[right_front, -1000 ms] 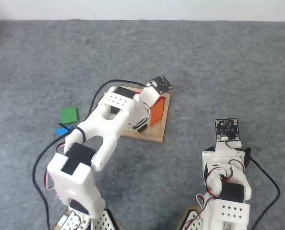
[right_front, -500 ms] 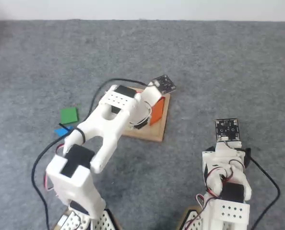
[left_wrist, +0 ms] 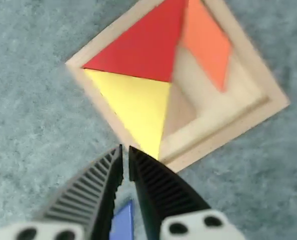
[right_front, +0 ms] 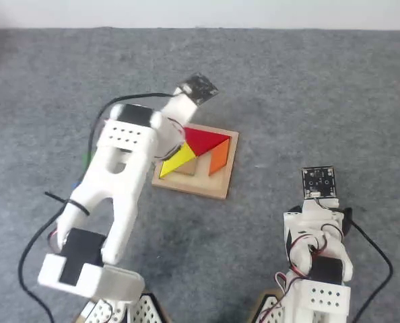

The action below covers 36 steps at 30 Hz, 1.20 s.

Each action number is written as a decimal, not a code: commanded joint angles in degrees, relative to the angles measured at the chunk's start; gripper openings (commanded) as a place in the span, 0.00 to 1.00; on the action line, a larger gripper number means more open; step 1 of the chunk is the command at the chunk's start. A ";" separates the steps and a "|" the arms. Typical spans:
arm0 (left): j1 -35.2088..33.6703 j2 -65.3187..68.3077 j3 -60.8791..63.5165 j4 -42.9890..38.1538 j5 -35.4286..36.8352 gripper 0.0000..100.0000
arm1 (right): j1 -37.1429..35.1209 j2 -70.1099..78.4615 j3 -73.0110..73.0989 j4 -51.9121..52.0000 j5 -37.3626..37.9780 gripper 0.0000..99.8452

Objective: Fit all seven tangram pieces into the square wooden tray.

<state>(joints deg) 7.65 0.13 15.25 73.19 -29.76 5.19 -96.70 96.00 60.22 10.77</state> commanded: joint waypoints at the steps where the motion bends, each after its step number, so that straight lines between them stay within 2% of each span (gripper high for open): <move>1: -0.70 -3.34 2.33 -0.53 -2.11 0.05 | 0.22 -0.92 0.79 0.31 0.62 0.40; 5: 1.14 -3.87 12.44 -9.85 -1.58 0.14 | 0.22 -0.92 0.79 0.22 0.62 0.40; 8: 3.52 -3.69 17.54 -17.05 0.79 0.15 | 0.22 -0.92 0.79 0.22 0.62 0.40; 12: 5.98 -2.90 18.07 -20.04 2.99 0.17 | 0.22 -0.92 0.79 0.22 0.62 0.40; 16: 5.45 -0.62 16.22 -23.38 5.63 0.18 | 0.22 -0.92 0.79 0.31 0.62 0.40; 21: 5.27 2.37 16.04 -25.23 5.80 0.18 | 0.22 -0.92 0.79 0.31 0.62 0.40; 30: -1.67 2.90 12.79 -24.97 5.45 0.18 | 0.22 -0.92 0.79 0.31 0.62 0.40; 36: 0.44 3.16 13.58 -24.97 5.45 0.18 | 0.22 -0.92 0.79 0.31 0.62 0.40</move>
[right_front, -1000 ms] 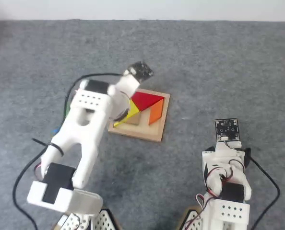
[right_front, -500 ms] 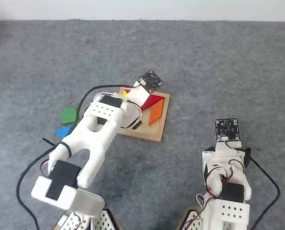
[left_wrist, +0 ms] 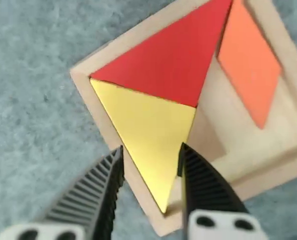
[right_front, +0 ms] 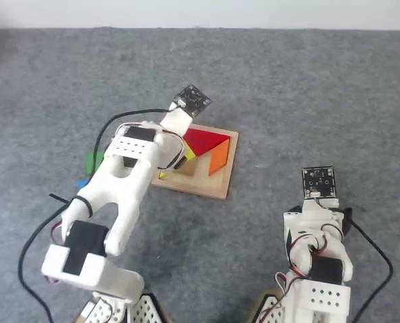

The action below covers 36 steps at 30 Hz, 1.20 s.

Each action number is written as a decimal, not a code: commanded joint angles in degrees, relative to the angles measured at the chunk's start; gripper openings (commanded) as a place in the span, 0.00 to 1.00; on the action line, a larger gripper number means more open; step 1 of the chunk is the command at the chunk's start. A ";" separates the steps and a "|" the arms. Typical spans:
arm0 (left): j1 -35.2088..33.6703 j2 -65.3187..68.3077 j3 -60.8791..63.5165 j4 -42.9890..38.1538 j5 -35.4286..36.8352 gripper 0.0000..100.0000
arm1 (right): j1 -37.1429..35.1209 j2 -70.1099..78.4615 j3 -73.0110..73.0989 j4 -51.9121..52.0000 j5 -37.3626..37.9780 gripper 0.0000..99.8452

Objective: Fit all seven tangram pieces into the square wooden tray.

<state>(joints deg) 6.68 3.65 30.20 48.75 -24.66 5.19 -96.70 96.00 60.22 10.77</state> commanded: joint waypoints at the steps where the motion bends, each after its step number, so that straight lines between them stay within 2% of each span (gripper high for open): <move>1: 2.29 -0.35 -0.75 -0.62 0.35 0.18 | 0.22 -0.92 0.79 0.31 0.62 0.40; 11: 7.56 -0.35 3.30 -0.53 0.26 0.16 | 0.22 -0.92 0.79 0.31 0.62 0.40; 15: 7.03 -0.79 3.12 -0.44 0.53 0.16 | 0.22 -0.92 0.79 0.40 0.62 0.40; 22: 2.02 -0.44 -0.22 -0.44 0.26 0.16 | 0.22 -0.92 0.79 0.40 0.62 0.40; 31: 3.52 0.70 1.80 -2.02 0.26 0.16 | 0.22 -0.92 0.79 0.40 0.62 0.40; 36: 4.84 3.34 -0.84 0.53 0.26 0.16 | 0.22 -0.92 0.79 0.40 0.62 0.40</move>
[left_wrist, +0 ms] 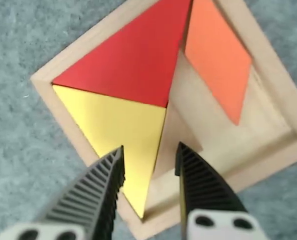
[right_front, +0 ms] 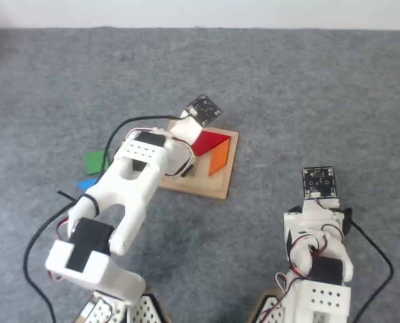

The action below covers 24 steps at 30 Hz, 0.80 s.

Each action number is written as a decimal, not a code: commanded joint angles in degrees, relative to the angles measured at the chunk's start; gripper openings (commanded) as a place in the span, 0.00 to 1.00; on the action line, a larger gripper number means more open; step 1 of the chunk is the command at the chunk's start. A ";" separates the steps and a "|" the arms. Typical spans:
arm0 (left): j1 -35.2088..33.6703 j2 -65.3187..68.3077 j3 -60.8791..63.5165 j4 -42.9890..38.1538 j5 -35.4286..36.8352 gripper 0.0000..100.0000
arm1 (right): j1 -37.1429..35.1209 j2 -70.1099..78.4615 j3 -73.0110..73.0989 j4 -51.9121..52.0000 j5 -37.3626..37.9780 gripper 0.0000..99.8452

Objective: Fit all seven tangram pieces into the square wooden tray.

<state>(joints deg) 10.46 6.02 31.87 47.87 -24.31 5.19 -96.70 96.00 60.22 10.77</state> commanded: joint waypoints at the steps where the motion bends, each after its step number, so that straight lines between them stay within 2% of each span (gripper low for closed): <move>1: 1.49 1.23 -2.86 2.02 -0.09 0.16 | 0.22 -0.92 0.79 0.40 0.62 0.40; 8: 4.57 1.23 -2.77 2.55 -0.09 0.16 | 0.22 -0.92 0.79 0.31 0.62 0.40; 13: 2.11 0.35 -3.21 2.55 0.35 0.16 | 0.22 -0.92 0.79 0.31 0.62 0.40; 17: 0.97 -3.34 -3.30 4.04 0.53 0.16 | 0.22 -0.92 0.79 0.31 0.62 0.40; 24: 4.31 -10.55 -3.21 8.18 3.96 0.16 | 0.22 -0.92 0.79 0.22 0.62 0.40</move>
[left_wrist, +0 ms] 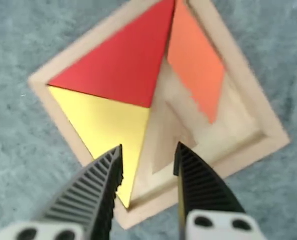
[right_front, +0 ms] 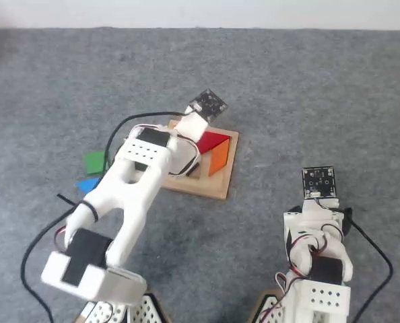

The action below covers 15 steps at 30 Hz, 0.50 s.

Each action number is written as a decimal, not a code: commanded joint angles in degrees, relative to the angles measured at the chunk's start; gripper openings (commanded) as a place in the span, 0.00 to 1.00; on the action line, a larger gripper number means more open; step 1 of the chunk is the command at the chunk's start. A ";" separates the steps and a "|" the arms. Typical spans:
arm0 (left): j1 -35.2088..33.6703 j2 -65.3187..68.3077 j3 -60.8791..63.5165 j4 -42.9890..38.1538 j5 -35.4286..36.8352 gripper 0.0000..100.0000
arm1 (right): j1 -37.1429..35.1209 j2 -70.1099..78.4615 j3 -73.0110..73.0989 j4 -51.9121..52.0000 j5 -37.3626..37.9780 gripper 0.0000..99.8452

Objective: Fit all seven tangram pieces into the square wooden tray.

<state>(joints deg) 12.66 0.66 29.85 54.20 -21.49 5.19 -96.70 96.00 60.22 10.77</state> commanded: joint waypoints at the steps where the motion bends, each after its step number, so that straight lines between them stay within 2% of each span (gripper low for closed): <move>1: 2.46 -5.19 -1.10 1.85 1.23 0.16 | 0.22 -0.92 0.79 0.22 0.62 0.40; 8: 2.81 -4.13 0.92 0.35 0.97 0.17 | 0.22 -0.92 0.79 0.31 0.62 0.40; 15: 2.46 6.07 -4.26 0.70 0.97 0.20 | 0.22 -0.92 0.79 0.31 0.62 0.40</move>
<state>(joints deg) 15.21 3.74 30.29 55.34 -20.79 5.19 -96.70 96.00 60.22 10.77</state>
